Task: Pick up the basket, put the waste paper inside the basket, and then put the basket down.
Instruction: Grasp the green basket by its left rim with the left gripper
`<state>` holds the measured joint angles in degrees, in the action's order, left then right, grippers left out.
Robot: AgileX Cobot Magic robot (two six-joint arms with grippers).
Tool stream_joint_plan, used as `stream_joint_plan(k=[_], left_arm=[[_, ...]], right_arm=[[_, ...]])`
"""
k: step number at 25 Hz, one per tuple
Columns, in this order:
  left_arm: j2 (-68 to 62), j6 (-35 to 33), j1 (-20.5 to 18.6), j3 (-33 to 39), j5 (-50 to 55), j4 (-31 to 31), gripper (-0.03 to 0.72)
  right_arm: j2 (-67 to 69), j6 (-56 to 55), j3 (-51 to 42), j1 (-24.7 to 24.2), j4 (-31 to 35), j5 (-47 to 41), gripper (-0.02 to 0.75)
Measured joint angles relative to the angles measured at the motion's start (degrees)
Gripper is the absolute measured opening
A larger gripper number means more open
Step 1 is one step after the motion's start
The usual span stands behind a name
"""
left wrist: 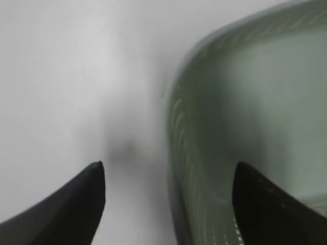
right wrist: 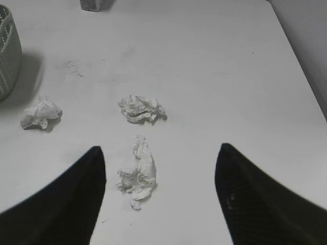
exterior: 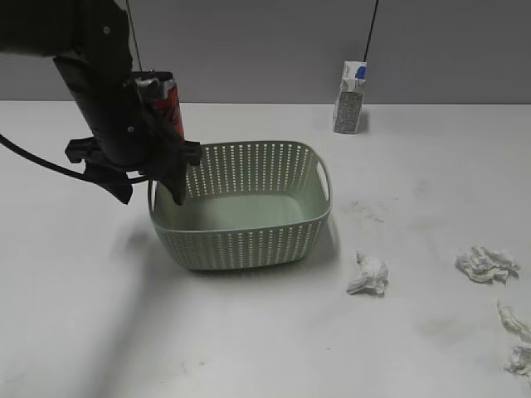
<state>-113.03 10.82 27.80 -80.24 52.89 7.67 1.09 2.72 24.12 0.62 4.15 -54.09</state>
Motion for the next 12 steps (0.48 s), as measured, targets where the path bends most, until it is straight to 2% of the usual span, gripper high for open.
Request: stream_joint_plan(k=[3,6,9,12], left_arm=[[-3.25,1.49,0.00,-0.96,0.05,-0.39,0.582],[-5.03,2.11,0.00,-1.42,-0.20,-0.54,0.540],[-5.41,2.25,0.00,-1.63,-0.26,-0.54,0.433],[-5.46,2.30,0.00,-1.63,-0.26,-0.59,0.253]], right_arm=[[0.00,0.00,0.00,0.00,0.00,0.00,0.506],[0.00,0.00,0.00,0.00,-0.05,0.00,0.506],[0.00,0.00,0.00,0.00,-0.10,0.00,0.506],[0.00,0.00,0.00,0.00,-0.10,0.00,0.506]])
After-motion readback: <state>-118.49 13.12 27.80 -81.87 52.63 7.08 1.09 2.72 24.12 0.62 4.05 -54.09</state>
